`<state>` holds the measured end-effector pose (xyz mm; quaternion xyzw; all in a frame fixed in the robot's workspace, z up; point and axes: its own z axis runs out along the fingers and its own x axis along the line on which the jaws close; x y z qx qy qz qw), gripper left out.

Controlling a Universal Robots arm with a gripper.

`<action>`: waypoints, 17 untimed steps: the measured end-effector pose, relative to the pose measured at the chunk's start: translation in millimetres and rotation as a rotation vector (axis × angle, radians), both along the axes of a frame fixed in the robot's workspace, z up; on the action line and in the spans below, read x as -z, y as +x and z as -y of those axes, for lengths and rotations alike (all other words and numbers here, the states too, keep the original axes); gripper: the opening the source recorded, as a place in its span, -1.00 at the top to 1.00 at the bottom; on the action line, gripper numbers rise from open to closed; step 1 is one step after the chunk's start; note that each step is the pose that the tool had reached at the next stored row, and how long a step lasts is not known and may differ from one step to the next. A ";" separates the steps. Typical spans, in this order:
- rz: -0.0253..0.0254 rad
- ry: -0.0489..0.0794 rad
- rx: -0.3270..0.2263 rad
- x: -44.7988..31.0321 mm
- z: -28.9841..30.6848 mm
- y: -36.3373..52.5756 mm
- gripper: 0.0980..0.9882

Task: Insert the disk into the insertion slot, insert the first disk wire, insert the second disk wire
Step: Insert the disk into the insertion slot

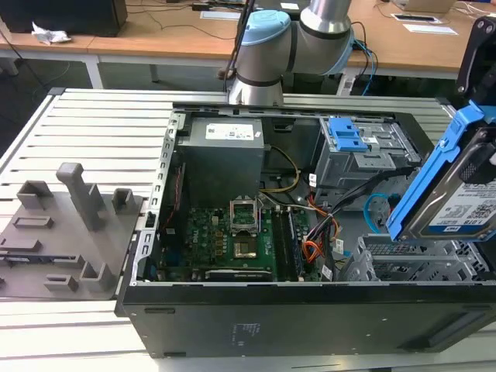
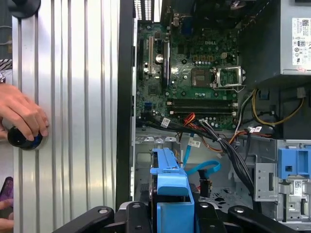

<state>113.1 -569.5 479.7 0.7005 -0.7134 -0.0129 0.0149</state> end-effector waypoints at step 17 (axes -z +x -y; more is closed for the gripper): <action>0.0000 0.000 0.000 18.5 0.0 0.0 0.40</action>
